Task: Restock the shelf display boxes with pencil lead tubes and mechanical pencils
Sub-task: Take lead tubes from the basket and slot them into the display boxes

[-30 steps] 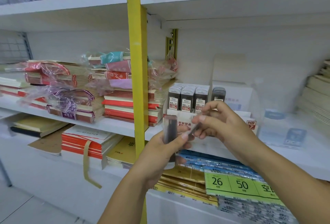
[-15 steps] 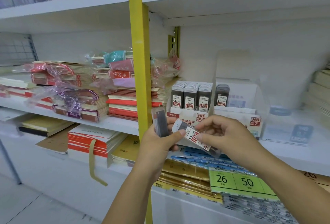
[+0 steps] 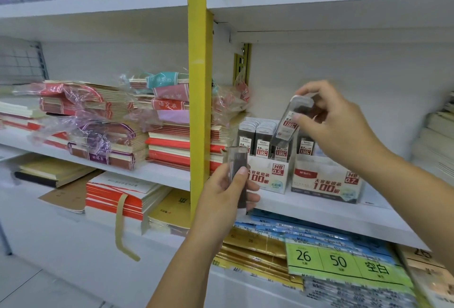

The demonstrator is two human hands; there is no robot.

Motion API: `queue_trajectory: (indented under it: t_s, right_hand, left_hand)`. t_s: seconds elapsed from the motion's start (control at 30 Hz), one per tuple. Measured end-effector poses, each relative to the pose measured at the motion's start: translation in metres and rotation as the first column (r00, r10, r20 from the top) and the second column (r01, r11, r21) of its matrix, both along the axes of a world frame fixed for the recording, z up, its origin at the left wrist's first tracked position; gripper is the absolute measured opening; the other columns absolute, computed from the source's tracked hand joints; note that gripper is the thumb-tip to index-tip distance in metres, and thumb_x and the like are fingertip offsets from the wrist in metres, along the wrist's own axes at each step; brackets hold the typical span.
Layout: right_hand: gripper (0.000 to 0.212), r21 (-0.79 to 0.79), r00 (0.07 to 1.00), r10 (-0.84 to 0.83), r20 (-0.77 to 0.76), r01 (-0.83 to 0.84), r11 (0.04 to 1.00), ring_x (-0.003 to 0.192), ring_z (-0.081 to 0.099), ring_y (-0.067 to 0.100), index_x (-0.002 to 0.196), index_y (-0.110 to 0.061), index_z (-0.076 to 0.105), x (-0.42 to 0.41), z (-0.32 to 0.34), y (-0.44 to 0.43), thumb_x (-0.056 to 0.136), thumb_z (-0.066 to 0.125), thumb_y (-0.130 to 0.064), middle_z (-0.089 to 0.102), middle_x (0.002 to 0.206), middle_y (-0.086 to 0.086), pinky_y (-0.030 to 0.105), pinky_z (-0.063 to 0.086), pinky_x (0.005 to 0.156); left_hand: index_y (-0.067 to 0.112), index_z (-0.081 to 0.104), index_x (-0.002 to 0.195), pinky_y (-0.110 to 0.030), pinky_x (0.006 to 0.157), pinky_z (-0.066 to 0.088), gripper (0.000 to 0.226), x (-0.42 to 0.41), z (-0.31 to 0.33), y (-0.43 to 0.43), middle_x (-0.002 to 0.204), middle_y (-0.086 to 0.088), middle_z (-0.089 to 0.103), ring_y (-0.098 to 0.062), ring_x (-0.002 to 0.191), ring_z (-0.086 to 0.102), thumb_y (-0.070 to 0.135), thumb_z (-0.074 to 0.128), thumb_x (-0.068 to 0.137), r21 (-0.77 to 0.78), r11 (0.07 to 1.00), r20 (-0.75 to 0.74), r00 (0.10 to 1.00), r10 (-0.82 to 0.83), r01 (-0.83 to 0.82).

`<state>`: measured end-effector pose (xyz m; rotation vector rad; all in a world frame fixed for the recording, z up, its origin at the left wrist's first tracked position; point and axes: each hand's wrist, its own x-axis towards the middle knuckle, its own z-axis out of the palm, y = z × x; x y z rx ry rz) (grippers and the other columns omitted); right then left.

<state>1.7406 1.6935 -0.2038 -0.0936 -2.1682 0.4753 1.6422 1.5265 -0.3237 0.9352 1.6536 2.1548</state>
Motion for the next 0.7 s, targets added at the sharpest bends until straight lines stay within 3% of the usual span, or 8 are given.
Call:
queue_trajectory:
  t_s: [0.07,0.17,0.23,0.37,0.5,0.6,0.7]
  right_hand:
    - [0.03,0.091,0.993,-0.072,0.093,0.063,0.994,0.074,0.058,-0.006,0.108,-0.04,0.049,-0.009,-0.003,0.002,0.09,0.065,-0.022,0.061,0.086,-0.019,0.01,0.042,0.057]
    - [0.025,0.039,0.984,-0.08,0.158,0.075,0.996,0.08,0.059,0.0,0.104,-0.038,0.053,-0.021,-0.012,0.009,0.089,0.065,-0.023,0.062,0.089,-0.018,0.026,0.052,0.067]
    - [0.019,0.061,0.975,-0.127,0.184,0.117,0.991,0.088,0.055,0.007,0.099,-0.037,0.057,-0.028,-0.018,0.016,0.088,0.065,-0.025,0.057,0.091,-0.018,0.03,0.05,0.074]
    - [0.018,0.188,0.954,-0.269,0.131,0.242,0.952,0.099,0.036,0.01,0.105,-0.033,0.07,-0.037,-0.025,0.028,0.088,0.064,-0.033,0.049,0.095,-0.008,0.027,0.033,0.083]
    - [0.027,0.282,0.933,-0.354,0.068,0.322,0.904,0.102,0.033,0.012,0.118,-0.029,0.069,-0.031,-0.027,0.026,0.094,0.058,-0.031,0.049,0.1,-0.008,0.029,0.033,0.087]
    - [0.029,0.193,0.977,-0.21,-0.022,0.211,0.958,0.098,0.041,0.008,0.118,-0.023,0.068,-0.017,-0.036,0.008,0.095,0.052,-0.027,0.055,0.096,-0.012,0.02,0.033,0.08]
    - [0.029,-0.12,0.99,0.137,0.046,-0.13,0.984,0.079,0.058,0.003,0.119,-0.04,0.063,-0.001,-0.051,-0.013,0.093,0.056,-0.03,0.064,0.093,-0.02,0.013,0.047,0.068]
  left_hand:
    - [0.027,0.064,0.109,-0.023,0.062,0.058,0.017,-0.001,-0.001,0.0,0.076,0.001,0.07,-0.011,0.063,0.067,0.033,0.049,0.103,0.003,1.0,0.016,1.0,-0.008,0.008]
    - [0.016,0.059,0.109,-0.022,0.061,0.054,0.02,-0.003,-0.002,0.0,0.074,0.001,0.063,-0.009,0.06,0.058,0.031,0.046,0.105,-0.01,0.999,0.032,0.999,-0.031,0.031]
    - [0.015,0.057,0.111,-0.02,0.061,0.053,0.018,-0.004,-0.002,0.001,0.074,0.002,0.063,-0.008,0.06,0.057,0.028,0.046,0.106,-0.02,0.999,0.047,0.998,-0.045,0.046]
    - [0.018,0.057,0.112,-0.02,0.063,0.053,0.012,-0.002,0.0,0.002,0.078,0.001,0.067,-0.008,0.064,0.059,0.02,0.047,0.105,-0.027,0.996,0.057,0.995,-0.079,0.081]
    - [0.024,0.061,0.116,-0.021,0.066,0.057,0.016,0.001,0.001,0.001,0.091,0.001,0.077,-0.01,0.073,0.07,0.019,0.051,0.104,-0.011,0.997,0.029,0.997,-0.073,0.074]
    - [0.028,0.063,0.117,-0.021,0.068,0.057,0.019,0.002,0.002,0.0,0.094,-0.002,0.078,-0.013,0.079,0.074,0.021,0.054,0.103,-0.007,0.996,0.0,0.997,-0.083,0.083]
    - [0.031,0.068,0.113,-0.024,0.07,0.058,0.02,0.006,0.001,0.002,0.092,-0.004,0.077,-0.015,0.08,0.072,0.021,0.055,0.102,-0.027,0.991,-0.05,0.99,-0.13,0.129]
